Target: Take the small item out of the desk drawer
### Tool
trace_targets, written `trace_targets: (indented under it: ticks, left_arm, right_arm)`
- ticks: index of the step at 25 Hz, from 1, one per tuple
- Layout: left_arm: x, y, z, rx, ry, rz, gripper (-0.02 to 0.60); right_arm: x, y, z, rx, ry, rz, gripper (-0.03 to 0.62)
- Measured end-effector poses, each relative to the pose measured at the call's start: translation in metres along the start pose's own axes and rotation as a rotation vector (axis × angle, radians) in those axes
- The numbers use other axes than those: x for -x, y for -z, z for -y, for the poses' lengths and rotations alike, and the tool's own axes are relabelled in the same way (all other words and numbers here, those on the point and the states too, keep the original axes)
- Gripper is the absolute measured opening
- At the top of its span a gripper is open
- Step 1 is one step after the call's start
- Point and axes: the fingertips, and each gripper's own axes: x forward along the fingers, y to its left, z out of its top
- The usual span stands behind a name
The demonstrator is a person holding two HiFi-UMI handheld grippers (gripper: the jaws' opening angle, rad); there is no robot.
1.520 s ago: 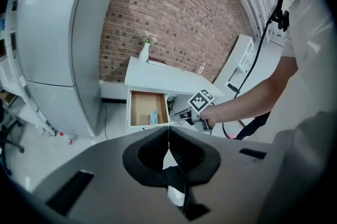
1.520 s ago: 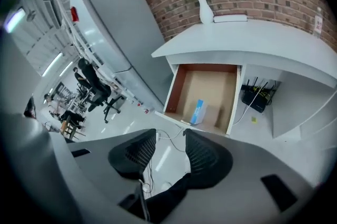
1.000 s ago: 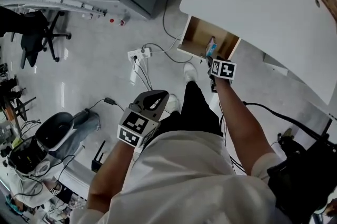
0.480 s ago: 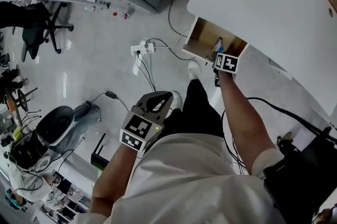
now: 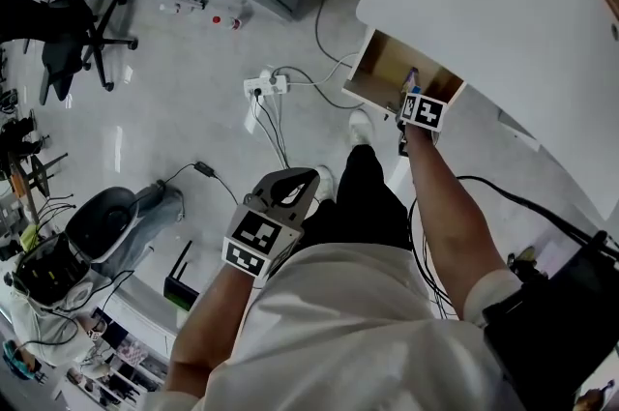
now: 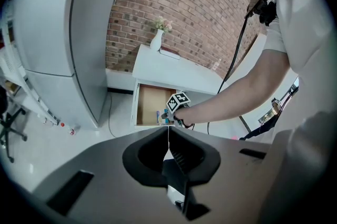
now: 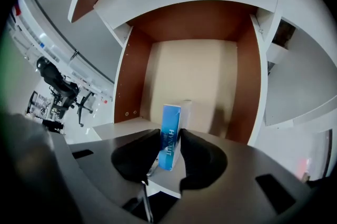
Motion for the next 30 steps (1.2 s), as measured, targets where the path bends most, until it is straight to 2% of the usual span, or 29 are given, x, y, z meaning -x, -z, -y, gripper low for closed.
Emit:
trace_targets:
  ticks: [6,15,24,30]
  left_arm:
    - [0.006,0.000,-0.003,-0.010,-0.008,0.032,0.025]
    - [0.049,0.014,0.005,-0.030,0.011,0.068,0.025]
    - [0.099,0.020,0.022,-0.064,0.022,0.130,0.025]
    - [0.131,0.041,0.041,-0.078,0.029,0.157,0.025]
  right_arm:
    - [0.010,-0.008,0.002,0.021,0.016,0.029,0.121]
    - [0.058,-0.002,-0.029,0.085,0.001,0.063,0.115]
    - [0.130,0.016,-0.054,0.167,-0.008,0.106,0.114]
    - [0.179,0.049,-0.066,0.226,-0.018,0.127,0.112]
